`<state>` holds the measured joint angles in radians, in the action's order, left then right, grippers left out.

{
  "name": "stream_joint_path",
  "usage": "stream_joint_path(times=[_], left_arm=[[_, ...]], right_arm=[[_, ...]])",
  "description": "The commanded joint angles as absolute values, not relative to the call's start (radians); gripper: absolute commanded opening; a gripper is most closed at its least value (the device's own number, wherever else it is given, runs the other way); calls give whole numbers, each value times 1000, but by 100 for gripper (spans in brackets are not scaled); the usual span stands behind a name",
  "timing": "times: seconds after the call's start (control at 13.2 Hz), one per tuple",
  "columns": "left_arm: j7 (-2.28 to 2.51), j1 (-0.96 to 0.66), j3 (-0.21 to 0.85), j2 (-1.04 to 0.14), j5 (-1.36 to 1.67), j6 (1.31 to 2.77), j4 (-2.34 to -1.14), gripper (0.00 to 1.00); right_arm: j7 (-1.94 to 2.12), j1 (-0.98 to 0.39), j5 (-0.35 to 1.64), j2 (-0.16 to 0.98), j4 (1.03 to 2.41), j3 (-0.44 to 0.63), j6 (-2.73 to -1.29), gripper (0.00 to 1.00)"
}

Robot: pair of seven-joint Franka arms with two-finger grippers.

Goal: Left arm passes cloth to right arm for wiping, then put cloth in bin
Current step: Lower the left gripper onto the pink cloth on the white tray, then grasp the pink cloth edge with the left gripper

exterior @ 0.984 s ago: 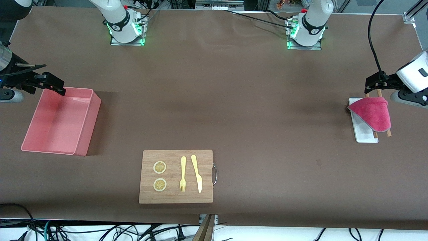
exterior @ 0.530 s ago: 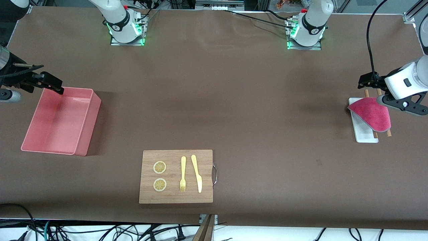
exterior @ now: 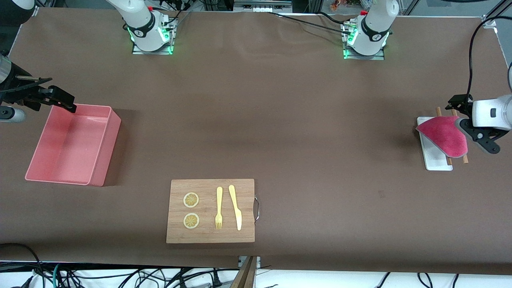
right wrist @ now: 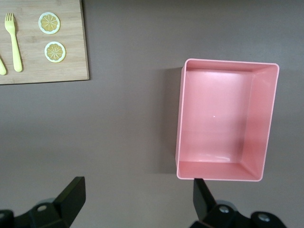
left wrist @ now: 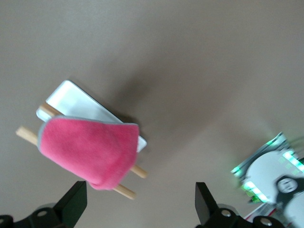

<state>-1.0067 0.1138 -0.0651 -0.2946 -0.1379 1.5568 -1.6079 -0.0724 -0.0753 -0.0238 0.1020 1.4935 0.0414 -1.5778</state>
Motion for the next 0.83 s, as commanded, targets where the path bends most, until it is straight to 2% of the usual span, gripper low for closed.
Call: stream_joint_path(times=[0.0, 0.38, 0.61, 0.76], left_arm=[[-1265, 156, -61, -347, -158, 1713, -1656, 100], [-1399, 173, -61, -356, -302, 2090, -1822, 100], [-1408, 201, -61, -380, -321, 2180, -1855, 100], [-1428, 210, -61, -406, -337, 2218, -1855, 87]], right_arm=[[-74, -75, -49, 97, 1491, 37, -1568, 100], [-60, -77, -49, 103, 1491, 37, -1568, 100], [-57, -77, -41, 91, 1489, 35, -1525, 100], [-58, -83, -41, 86, 1489, 20, -1471, 100]])
